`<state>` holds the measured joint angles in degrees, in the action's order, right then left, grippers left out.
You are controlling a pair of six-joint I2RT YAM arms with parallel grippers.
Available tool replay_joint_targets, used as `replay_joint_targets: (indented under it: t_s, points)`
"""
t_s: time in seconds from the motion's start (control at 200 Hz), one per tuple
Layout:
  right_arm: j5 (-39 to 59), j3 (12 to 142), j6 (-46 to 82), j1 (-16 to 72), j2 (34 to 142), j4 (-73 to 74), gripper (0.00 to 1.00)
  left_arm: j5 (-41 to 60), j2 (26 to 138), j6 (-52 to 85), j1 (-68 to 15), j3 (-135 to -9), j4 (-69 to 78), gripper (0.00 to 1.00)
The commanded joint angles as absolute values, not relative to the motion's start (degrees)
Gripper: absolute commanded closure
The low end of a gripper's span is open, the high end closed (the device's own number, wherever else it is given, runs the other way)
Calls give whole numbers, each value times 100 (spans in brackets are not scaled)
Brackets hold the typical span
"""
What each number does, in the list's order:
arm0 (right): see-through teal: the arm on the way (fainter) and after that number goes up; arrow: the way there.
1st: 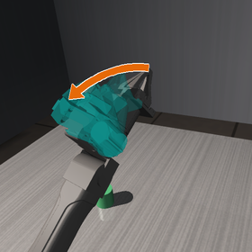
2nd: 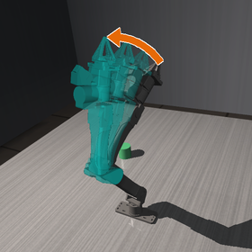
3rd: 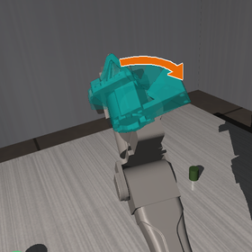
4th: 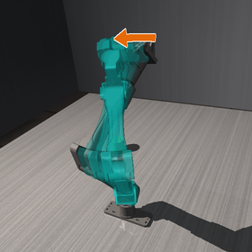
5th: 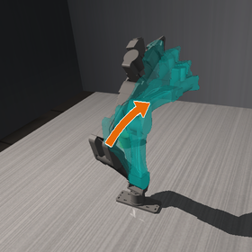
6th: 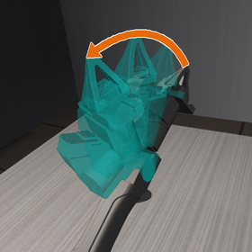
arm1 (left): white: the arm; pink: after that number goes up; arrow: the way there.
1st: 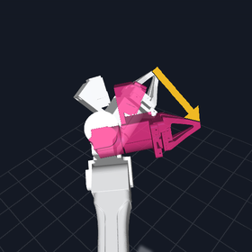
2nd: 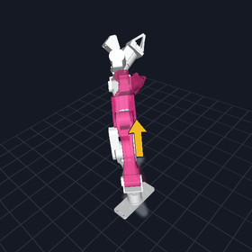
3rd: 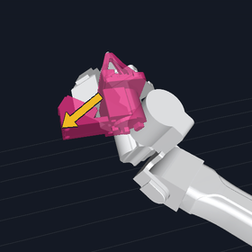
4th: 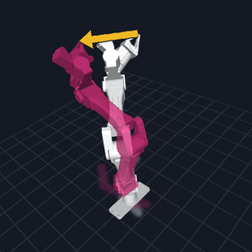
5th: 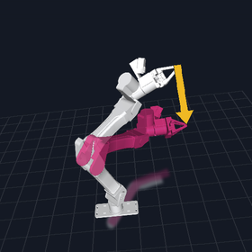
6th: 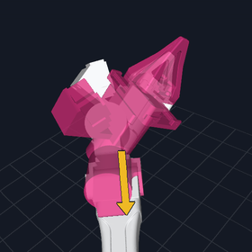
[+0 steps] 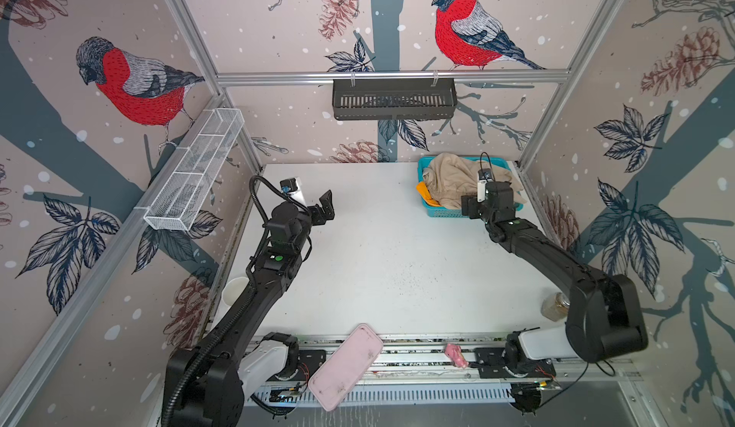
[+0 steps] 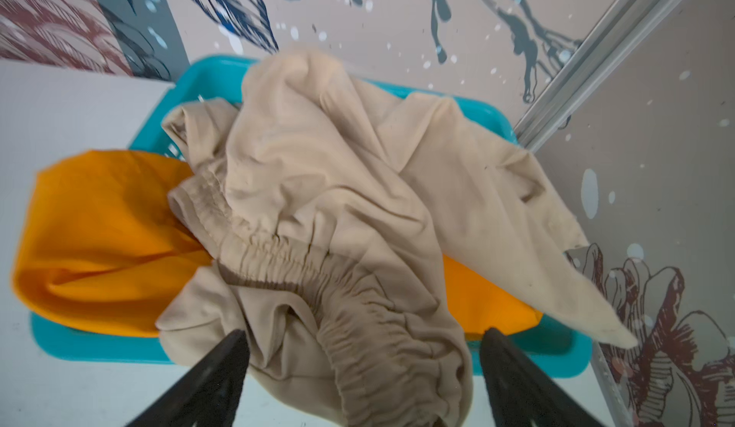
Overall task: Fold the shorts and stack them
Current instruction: 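Reach the right gripper into the teal basket and grasp the beige shorts, then lift the beige shorts with the right gripper while the left arm reaches over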
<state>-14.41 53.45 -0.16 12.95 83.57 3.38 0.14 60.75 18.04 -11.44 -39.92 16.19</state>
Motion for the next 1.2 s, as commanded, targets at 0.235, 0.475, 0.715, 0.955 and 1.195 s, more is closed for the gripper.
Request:
replay_joint_targets:
  t_s: [0.235,0.475,0.715,0.955,1.195]
  points:
    - [-1936,5865,97,1222,9146,282,30,400,6003,1929,-1151,-4147,1017,3]
    - [-1646,6603,149,1243,9226,-318,96,475,5979,1854,-1151,-4334,689,3]
    - [-574,7900,294,1435,8522,-1136,98,900,6021,1791,-1169,-4760,317,3]
    - [264,8896,-102,2382,7932,-1434,98,1386,5948,1630,-1243,-4997,203,3]
    - [798,9851,-772,4000,7883,-1776,98,1163,5515,1437,-1257,-5136,112,3]
